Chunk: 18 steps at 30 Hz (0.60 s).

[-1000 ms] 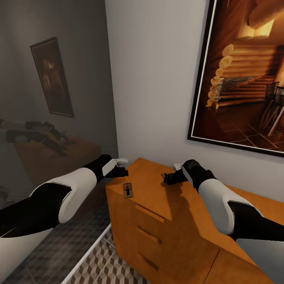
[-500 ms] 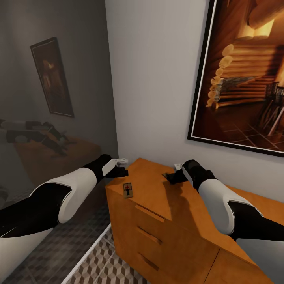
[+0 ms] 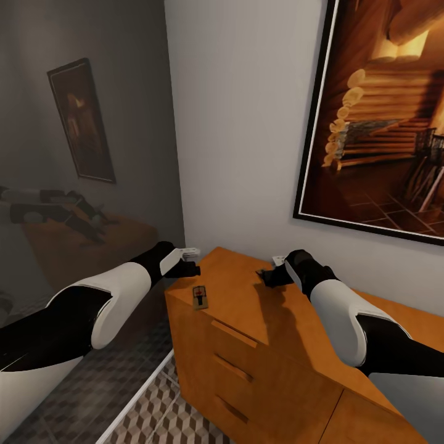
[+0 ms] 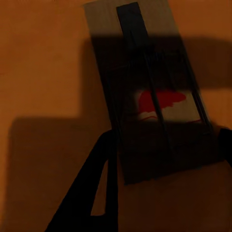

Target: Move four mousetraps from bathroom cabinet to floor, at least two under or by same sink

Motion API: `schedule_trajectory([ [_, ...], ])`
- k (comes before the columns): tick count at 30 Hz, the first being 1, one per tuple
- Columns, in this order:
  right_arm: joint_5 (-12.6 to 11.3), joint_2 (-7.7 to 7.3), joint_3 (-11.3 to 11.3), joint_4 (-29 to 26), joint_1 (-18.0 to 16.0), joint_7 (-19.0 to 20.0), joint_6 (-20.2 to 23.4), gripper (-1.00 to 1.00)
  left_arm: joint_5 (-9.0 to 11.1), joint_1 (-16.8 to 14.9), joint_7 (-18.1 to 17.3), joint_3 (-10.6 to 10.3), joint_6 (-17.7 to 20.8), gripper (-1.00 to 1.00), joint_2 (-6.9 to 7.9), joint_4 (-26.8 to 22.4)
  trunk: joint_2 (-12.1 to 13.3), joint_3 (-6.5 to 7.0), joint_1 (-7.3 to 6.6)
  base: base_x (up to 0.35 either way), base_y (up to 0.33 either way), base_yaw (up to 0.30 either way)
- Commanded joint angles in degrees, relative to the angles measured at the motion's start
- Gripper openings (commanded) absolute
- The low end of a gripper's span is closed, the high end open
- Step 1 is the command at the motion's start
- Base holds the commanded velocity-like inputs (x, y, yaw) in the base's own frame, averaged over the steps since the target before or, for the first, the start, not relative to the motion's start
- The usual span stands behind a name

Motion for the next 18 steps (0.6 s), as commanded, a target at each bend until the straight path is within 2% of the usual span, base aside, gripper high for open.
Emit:
schedule_trajectory([
  [1,1.5,0.01,-0.2,0.6,0.0,0.2,0.2,-1.0,0.6,0.0,0.4,-0.4,0.3,1.0,0.0,-0.1,0.0,-0.08,0.0,0.0,0.0,0.0],
  [14,2.0,-0.03,0.0,-2.2,0.0,0.6,1.4,-1.0,0.6,0.0,0.4,-0.4,0.3,1.0,-0.01,-0.5,0.0,-0.08,0.0,0.0,0.0,0.0],
  [18,2.1,0.0,0.0,-4.3,0.0,0.6,4.0,-1.0,0.6,0.0,0.4,-0.4,0.3,1.0,0.0,-0.5,0.0,-0.08,0.0,0.0,0.0,0.0],
])
